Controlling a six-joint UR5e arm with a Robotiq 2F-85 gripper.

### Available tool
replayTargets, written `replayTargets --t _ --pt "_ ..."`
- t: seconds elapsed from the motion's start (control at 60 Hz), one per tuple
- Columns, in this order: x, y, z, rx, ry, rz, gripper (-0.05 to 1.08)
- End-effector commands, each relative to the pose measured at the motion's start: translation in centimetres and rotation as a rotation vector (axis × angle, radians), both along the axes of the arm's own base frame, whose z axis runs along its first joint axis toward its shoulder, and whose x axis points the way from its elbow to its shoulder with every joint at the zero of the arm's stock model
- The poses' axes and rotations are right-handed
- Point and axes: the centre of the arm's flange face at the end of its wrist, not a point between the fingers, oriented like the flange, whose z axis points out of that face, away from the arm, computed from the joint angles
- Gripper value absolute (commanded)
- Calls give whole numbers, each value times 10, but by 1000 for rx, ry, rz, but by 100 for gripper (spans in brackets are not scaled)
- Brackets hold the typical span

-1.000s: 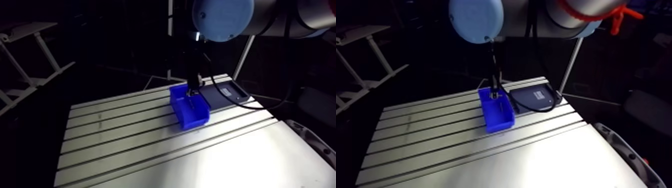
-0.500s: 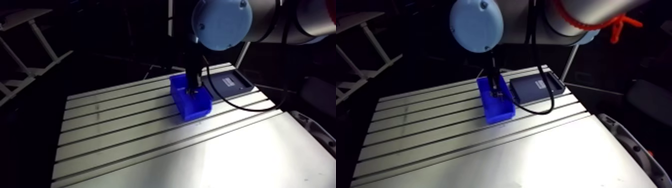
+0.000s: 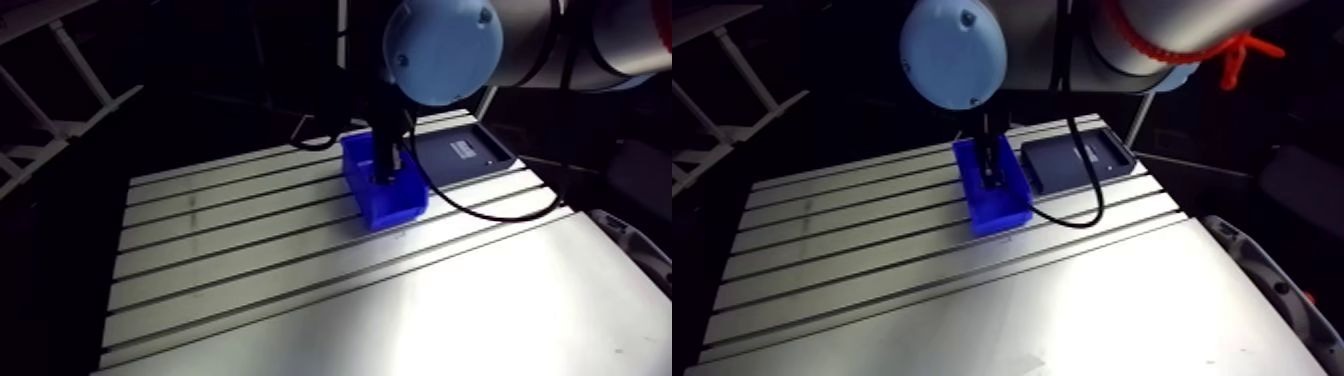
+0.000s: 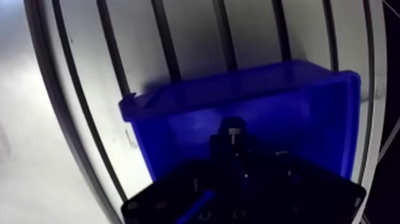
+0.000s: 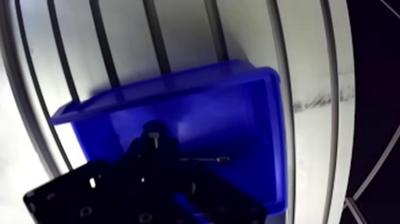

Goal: Pick up the M10 bolt from the tray and put it into the blue bin.

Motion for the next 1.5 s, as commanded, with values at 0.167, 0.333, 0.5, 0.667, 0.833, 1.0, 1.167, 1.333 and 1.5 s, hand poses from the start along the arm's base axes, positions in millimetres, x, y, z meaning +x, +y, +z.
replayTargets --t 0.167,0.333,0.5,0.667,0.833,1.0,1.167,1.333,1.5 --pt "-1 -1 -11 -2 -9 -12 99" --pt "0 -2 -13 -3 -13 -16 99" --pt "0 -2 -15 -3 -17 -21 99" --pt "-1 -6 -15 -2 -17 -15 98" --pt "-1 -6 -15 -3 -17 -16 83" --pt "0 -6 -16 -1 -18 -24 54" --pt "0 -6 -14 -1 -14 -25 34" --pt "0 -5 -7 8 -6 -26 2" --pt "3 -6 12 23 24 -26 1"
